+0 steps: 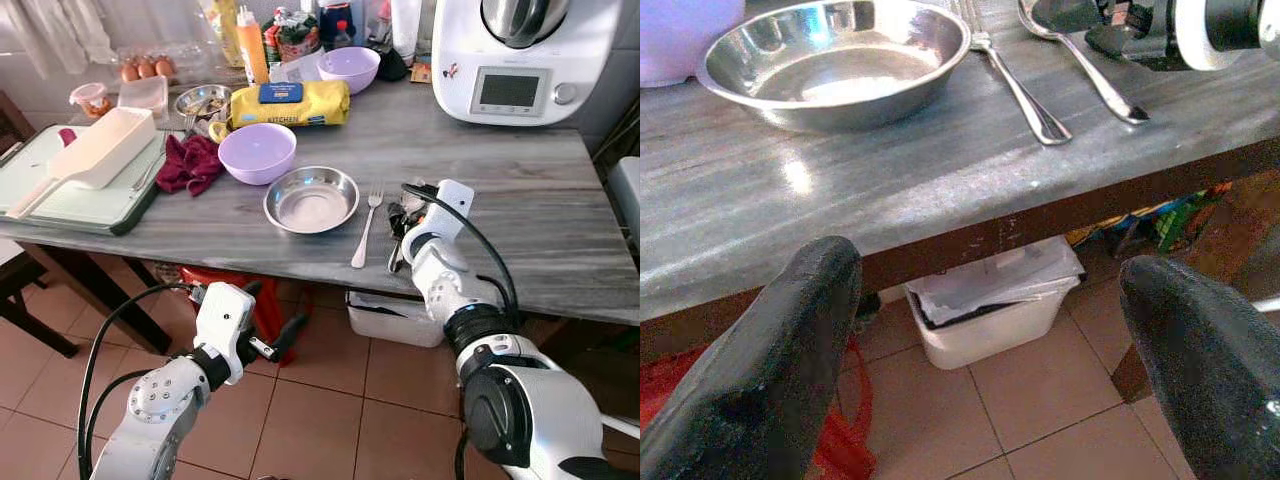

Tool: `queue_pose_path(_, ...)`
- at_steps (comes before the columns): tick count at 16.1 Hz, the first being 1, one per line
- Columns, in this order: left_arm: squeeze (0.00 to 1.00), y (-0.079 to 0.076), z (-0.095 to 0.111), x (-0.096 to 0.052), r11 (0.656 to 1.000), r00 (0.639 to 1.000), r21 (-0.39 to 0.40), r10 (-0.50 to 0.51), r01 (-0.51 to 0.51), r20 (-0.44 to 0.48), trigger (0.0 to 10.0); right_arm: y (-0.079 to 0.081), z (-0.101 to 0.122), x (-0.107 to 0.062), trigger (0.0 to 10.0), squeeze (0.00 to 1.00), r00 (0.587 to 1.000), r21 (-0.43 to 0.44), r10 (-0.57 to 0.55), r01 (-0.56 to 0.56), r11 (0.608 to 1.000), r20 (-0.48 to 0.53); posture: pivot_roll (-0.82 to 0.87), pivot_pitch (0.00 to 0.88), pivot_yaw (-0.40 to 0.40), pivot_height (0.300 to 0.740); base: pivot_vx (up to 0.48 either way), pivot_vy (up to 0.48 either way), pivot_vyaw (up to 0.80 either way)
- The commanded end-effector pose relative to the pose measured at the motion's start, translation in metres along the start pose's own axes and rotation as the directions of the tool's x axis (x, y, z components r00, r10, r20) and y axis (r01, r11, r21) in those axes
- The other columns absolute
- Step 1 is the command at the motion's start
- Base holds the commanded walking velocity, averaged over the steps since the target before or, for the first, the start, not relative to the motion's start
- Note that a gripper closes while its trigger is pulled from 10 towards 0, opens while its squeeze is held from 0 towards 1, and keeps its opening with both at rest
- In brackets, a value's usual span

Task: Setting the table

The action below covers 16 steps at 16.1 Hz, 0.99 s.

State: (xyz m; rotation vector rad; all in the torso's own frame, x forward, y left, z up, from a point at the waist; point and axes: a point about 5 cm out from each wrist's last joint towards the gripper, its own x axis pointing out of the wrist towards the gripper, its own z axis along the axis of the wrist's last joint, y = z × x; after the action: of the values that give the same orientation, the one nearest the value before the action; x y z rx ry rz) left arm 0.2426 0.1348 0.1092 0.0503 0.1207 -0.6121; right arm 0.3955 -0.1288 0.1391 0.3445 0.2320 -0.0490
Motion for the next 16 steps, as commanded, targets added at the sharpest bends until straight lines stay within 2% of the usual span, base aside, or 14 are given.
queue_pose_path(1,0.00,0.001,-0.003,-0.002,1.000,1.000,0.007,0.001,-0.001,-0.017,10.0,-0.003,0.005,-0.001,10.0,0.00,0.999,-0.074,-0.009,0.011,0.997,0.033,0.02,0.116,0.090,0.740,0.000,0.000,0.00)
queue_pose_path(2,0.00,0.001,-0.003,-0.002,1.000,1.000,0.007,0.002,-0.001,-0.017,10.0,-0.003,0.006,-0.001,10.0,0.00,0.999,-0.087,-0.007,0.010,0.996,0.043,0.02,0.117,0.090,0.740,0.000,0.000,0.00)
queue_pose_path(3,0.00,0.002,-0.003,-0.003,1.000,1.000,0.007,0.005,-0.005,-0.016,10.0,-0.001,0.012,-0.005,10.0,0.00,0.991,-0.144,0.008,0.011,0.990,0.131,0.02,0.117,0.092,0.740,0.000,0.000,0.00)
queue_pose_path(4,0.00,0.002,-0.002,-0.003,1.000,1.000,0.008,0.007,-0.006,-0.015,10.0,-0.001,0.015,-0.007,10.0,0.00,0.986,-0.149,0.013,0.013,0.989,0.169,0.02,0.117,0.092,0.740,0.000,0.000,0.00)
queue_pose_path(6,0.00,0.003,-0.001,-0.002,1.000,1.000,0.010,0.009,-0.009,-0.011,10.0,-0.002,0.017,-0.014,10.0,0.00,0.973,-0.230,0.036,0.018,0.973,0.228,0.02,0.119,0.097,0.740,0.000,0.000,0.00)
queue_pose_path(8,0.00,0.005,0.001,-0.002,1.000,1.000,0.014,0.026,-0.026,0.005,10.0,-0.001,0.021,-0.027,10.0,0.00,0.951,-0.299,0.085,0.008,0.954,0.298,0.01,0.121,0.097,0.740,0.000,0.000,0.00)
queue_pose_path(10,0.00,0.009,0.005,0.001,0.997,0.997,0.022,0.068,-0.069,0.028,10.0,-0.004,0.024,-0.054,10.0,0.00,0.905,-0.401,0.145,0.030,0.915,0.399,0.00,0.121,0.097,0.740,0.000,0.000,0.00)
queue_pose_path(12,0.00,0.011,0.005,0.002,0.995,0.995,0.026,0.095,-0.096,0.031,10.0,-0.012,0.020,-0.072,10.0,0.00,0.895,-0.428,0.150,0.050,0.902,0.421,-0.02,0.119,0.091,0.740,0.000,0.000,0.00)
queue_pose_path(14,0.00,0.010,0.003,0.004,0.994,0.994,0.026,0.101,-0.102,0.029,10.0,-0.031,-0.005,-0.098,10.0,0.00,0.928,-0.439,0.112,0.061,0.896,0.356,-0.04,0.115,0.091,0.740,0.000,0.000,0.00)
queue_pose_path(16,0.00,0.010,0.005,0.005,0.995,0.994,0.024,0.100,-0.100,0.036,10.0,-0.034,-0.012,-0.113,10.0,0.00,0.928,-0.483,0.126,0.065,0.873,0.352,-0.05,0.114,0.094,0.740,0.000,0.000,0.00)
